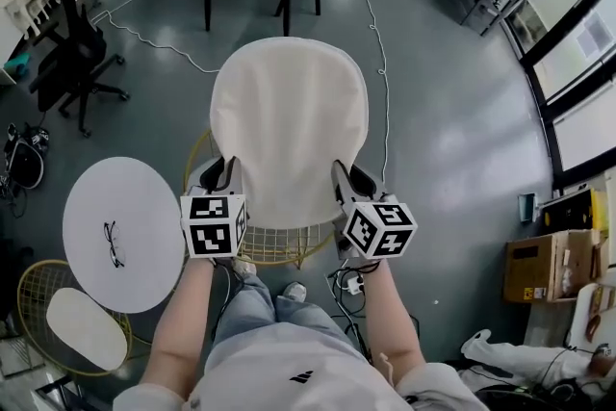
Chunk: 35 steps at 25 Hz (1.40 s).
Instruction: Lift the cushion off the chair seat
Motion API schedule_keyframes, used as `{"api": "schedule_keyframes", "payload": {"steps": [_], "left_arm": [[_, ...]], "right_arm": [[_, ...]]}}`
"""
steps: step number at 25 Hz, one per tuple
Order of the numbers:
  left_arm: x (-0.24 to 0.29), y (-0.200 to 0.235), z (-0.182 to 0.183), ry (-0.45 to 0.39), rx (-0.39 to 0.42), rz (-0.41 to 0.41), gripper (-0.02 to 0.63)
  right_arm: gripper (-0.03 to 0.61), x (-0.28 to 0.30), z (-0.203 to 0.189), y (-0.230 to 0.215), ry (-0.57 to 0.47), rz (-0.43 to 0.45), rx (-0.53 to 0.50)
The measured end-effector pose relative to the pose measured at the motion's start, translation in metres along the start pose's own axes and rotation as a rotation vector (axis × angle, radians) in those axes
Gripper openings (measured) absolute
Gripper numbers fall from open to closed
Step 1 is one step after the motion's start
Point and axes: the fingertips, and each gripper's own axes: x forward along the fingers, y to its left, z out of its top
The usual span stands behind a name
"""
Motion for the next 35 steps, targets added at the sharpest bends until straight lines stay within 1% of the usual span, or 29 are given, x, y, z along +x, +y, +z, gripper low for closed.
{"api": "schedule_keyframes", "payload": {"steps": [9,16,23,35], "left_arm": [[-0.024,-0.004,0.033,-0.088,0.0,-0.006,0.06],[-0.04,-0.01,0.044,-0.139,0.004,-0.002,0.06],[-0.048,-0.011,0.044,-0.159,-0.001,0.0,0.061],[-0.053,-0.005,0.044,-0.168,0.001,-0.002,0.061]], "right_arm": [[0.071,-0.019,0.038,0.012,-0.069,0.026,-0.053],[0.071,-0.033,0.051,0.015,-0.11,0.039,-0.074],[0.077,-0.041,0.054,0.02,-0.139,0.039,-0.087],[0.075,-0.043,0.053,0.029,-0.157,0.045,-0.093]]}}
